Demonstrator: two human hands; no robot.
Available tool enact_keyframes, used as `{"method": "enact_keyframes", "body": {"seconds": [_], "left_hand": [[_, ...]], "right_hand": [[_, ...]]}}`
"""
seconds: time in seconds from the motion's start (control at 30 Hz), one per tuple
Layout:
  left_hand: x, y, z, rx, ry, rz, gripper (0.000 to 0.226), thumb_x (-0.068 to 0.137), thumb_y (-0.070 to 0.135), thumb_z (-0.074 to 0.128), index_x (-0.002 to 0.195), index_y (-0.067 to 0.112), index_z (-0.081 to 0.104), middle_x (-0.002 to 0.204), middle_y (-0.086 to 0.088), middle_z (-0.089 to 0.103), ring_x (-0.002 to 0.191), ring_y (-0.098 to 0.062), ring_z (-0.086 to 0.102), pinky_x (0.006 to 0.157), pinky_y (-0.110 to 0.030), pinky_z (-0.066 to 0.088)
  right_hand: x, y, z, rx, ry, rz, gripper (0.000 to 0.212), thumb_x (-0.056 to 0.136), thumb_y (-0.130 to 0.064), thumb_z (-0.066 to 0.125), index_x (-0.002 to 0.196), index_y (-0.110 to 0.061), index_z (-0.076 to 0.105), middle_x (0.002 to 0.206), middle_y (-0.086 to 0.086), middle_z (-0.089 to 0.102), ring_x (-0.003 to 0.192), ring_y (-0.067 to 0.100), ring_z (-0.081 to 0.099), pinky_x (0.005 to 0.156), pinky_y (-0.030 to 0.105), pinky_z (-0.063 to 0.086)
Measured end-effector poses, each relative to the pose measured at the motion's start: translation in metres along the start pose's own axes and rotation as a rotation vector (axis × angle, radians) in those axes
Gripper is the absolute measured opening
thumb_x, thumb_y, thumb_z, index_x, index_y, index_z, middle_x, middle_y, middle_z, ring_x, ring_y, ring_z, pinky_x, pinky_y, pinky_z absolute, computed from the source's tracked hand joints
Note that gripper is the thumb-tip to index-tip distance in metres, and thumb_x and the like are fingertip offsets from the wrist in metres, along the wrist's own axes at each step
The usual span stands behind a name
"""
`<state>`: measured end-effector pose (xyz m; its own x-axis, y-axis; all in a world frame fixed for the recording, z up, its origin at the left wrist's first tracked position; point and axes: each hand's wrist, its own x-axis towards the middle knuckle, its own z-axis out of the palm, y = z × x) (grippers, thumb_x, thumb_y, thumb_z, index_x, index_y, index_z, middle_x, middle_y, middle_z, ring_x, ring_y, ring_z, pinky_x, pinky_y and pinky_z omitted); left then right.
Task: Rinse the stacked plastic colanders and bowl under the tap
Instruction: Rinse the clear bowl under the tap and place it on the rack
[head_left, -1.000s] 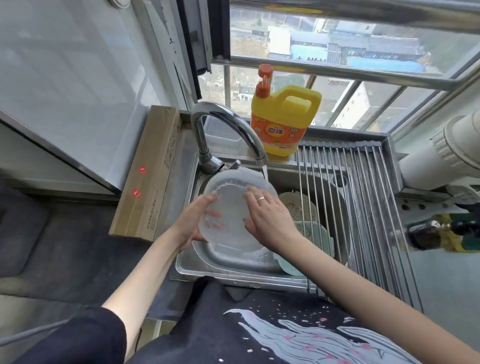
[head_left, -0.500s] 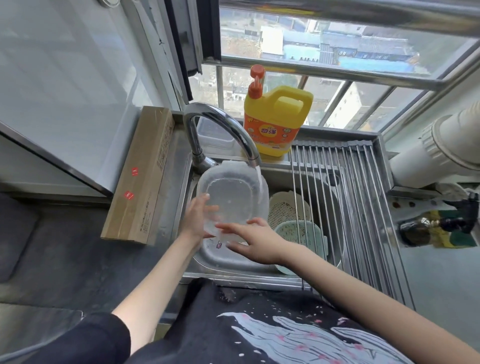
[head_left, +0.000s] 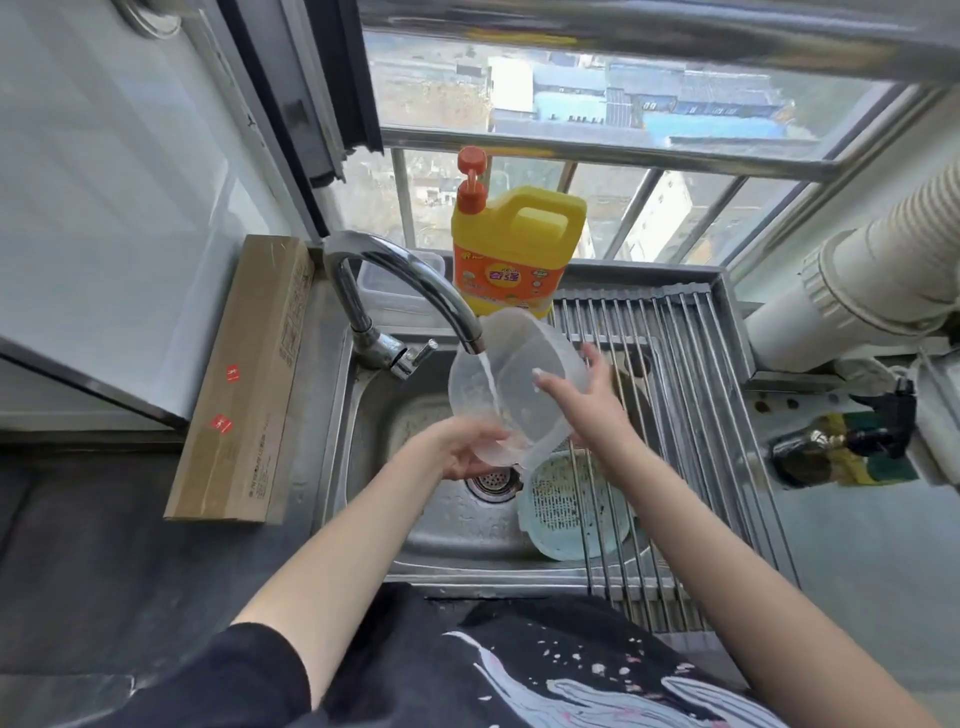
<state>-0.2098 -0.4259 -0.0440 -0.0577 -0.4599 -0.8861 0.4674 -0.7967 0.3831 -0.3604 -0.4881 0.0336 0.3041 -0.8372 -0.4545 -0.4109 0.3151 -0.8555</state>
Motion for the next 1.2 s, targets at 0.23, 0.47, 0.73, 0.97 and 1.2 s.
{"method": "enact_keyframes", "body": {"seconds": [0.23,0.47,0.73,0.97,1.2], "left_hand": [[-0.003,0.01,-0.007,0.247,0.19,0.285,0.024,0.09,0.009,0.059,0.114,0.009,0.062,0.083,-0.005,0.069,0.06,-0.014,0.067,0.05,-0.029,0.058],[-0.026,0.012,-0.021,-0.239,0.046,0.084,0.049,0.1,0.031,0.031,0.128,-0.008,0.042,0.127,-0.028,0.054,0.111,-0.038,0.058,0.089,-0.045,0.05],[-0.028,-0.017,-0.025,-0.401,0.238,0.07,0.032,0.092,0.033,0.048,0.099,0.012,0.071,0.092,-0.006,0.075,0.094,-0.027,0.067,0.078,-0.038,0.056],[-0.021,-0.058,-0.018,-0.373,0.24,0.321,0.037,0.094,0.043,0.052,0.099,0.01,0.069,0.089,-0.011,0.073,0.083,-0.028,0.067,0.086,-0.043,0.054],[-0.027,-0.053,-0.011,-0.157,0.346,0.381,0.041,0.095,0.046,0.046,0.1,0.013,0.071,0.079,-0.005,0.073,0.077,-0.025,0.068,0.067,-0.036,0.056]], "right_hand": [[-0.003,0.014,-0.032,-0.057,-0.343,0.186,0.061,0.079,-0.032,0.074,0.128,-0.025,0.039,0.118,0.005,0.057,0.092,0.028,0.068,0.07,0.049,0.059],[-0.027,0.046,-0.029,-0.634,-0.005,-0.229,0.076,0.07,-0.025,0.081,0.131,-0.022,0.037,0.122,0.0,0.05,0.095,0.02,0.06,0.069,0.032,0.059],[-0.053,0.074,-0.013,-0.823,-0.309,-0.553,0.101,0.072,-0.038,0.076,0.142,-0.053,0.005,0.158,-0.015,-0.018,0.137,0.016,0.026,0.101,0.038,0.039],[-0.062,0.065,-0.009,0.162,-0.255,0.058,0.068,0.082,-0.06,0.056,0.14,-0.037,0.029,0.137,-0.001,0.045,0.114,0.021,0.057,0.082,0.052,0.056],[-0.051,0.068,-0.007,0.067,-0.133,-0.136,0.052,0.077,-0.057,0.059,0.124,-0.035,0.052,0.112,-0.001,0.063,0.099,0.02,0.066,0.07,0.039,0.061]]}}
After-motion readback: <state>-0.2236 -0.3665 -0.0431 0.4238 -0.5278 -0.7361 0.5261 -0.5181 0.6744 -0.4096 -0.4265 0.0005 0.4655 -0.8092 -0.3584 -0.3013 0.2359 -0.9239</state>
